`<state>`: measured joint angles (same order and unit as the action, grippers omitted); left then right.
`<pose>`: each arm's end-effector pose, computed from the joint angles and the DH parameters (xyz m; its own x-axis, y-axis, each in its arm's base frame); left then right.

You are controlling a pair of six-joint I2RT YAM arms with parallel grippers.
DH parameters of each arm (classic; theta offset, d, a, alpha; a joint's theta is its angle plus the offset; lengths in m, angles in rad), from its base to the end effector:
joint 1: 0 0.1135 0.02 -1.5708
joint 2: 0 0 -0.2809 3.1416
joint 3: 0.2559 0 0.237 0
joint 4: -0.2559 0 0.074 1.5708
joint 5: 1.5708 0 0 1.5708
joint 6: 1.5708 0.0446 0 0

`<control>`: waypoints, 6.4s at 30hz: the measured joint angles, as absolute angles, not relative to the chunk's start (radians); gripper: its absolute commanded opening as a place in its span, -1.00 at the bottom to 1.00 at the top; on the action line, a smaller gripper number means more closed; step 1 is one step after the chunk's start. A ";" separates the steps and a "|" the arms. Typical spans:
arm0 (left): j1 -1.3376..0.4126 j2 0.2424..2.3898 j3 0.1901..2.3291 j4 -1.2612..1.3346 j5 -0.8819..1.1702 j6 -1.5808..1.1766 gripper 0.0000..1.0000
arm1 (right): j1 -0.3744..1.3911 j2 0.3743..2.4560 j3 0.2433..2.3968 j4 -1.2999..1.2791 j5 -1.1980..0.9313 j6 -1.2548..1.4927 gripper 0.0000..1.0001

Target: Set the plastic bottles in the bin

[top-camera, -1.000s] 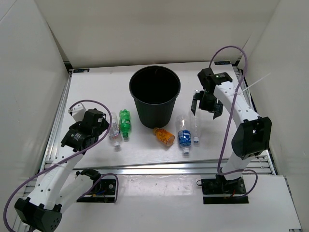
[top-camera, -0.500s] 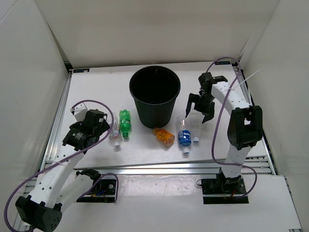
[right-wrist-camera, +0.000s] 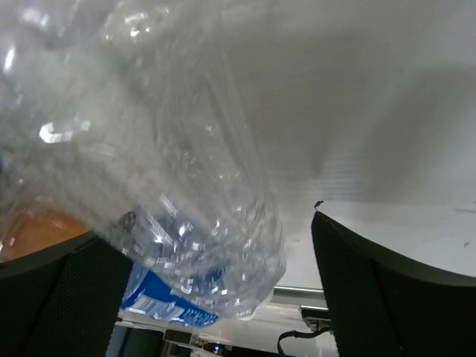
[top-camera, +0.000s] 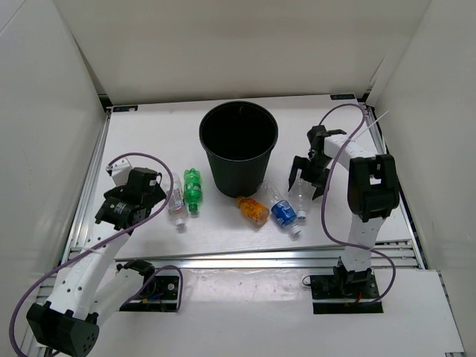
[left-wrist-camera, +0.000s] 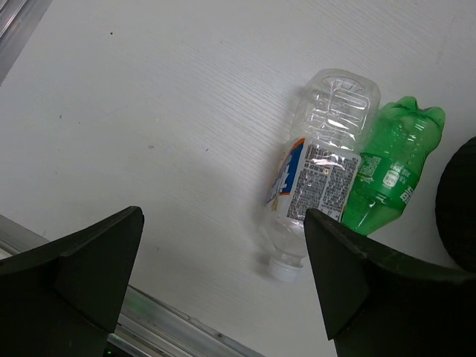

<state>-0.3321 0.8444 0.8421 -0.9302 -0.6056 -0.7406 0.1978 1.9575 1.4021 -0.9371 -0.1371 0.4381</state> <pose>0.1300 -0.0180 0.2941 -0.5249 -0.4058 -0.7482 -0.5511 0.8319 -0.0646 0.3534 0.0770 0.1859 -0.9722 0.2338 -0.0130 0.2289 0.9608 0.1566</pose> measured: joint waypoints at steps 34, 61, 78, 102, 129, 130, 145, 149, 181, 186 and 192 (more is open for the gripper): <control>-0.322 0.992 0.785 -0.835 -0.605 -0.772 1.00 | 0.405 1.786 2.370 -0.767 -0.364 0.509 0.34; -0.319 1.185 0.660 -0.466 -0.505 -0.739 1.00 | 0.455 1.684 2.146 -0.899 -0.301 0.352 1.00; -0.316 1.298 0.712 -0.338 -0.444 -0.720 1.00 | 0.353 1.632 2.048 -0.944 -0.350 0.326 1.00; -0.360 1.472 0.802 -0.281 -0.350 -0.662 0.96 | 0.268 1.602 1.979 -0.948 -0.427 0.327 1.00; -0.405 1.335 1.542 -0.292 -0.395 -0.542 0.13 | 0.221 1.583 1.884 -0.936 -0.479 0.341 1.00; -0.420 1.356 1.586 -0.289 -0.393 -0.533 0.13 | 0.215 1.583 1.878 -0.936 -0.479 0.342 1.00; -0.730 1.699 1.747 -0.357 -0.256 -0.348 1.00 | 0.190 1.476 1.695 -0.911 -0.466 0.359 1.00; -0.739 1.597 1.717 -0.349 -0.404 -0.315 1.00 | 0.190 1.385 1.518 -0.859 -0.455 0.363 1.00; -0.441 0.963 0.818 -0.794 -0.637 -0.854 1.00 | 0.375 1.711 0.999 -0.495 -0.448 0.312 0.27; -0.412 0.974 0.815 -0.818 -0.611 -0.870 1.00 | 0.368 1.723 1.010 -0.503 -0.456 0.315 0.01; -0.392 1.016 0.813 -0.830 -0.593 -0.883 1.00 | 0.311 1.710 1.034 -0.562 -0.382 0.342 -0.28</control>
<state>-0.3916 1.0164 0.8131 -0.8295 -0.5926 -0.8833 0.3115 1.7100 1.0340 -0.5617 -0.3824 0.3416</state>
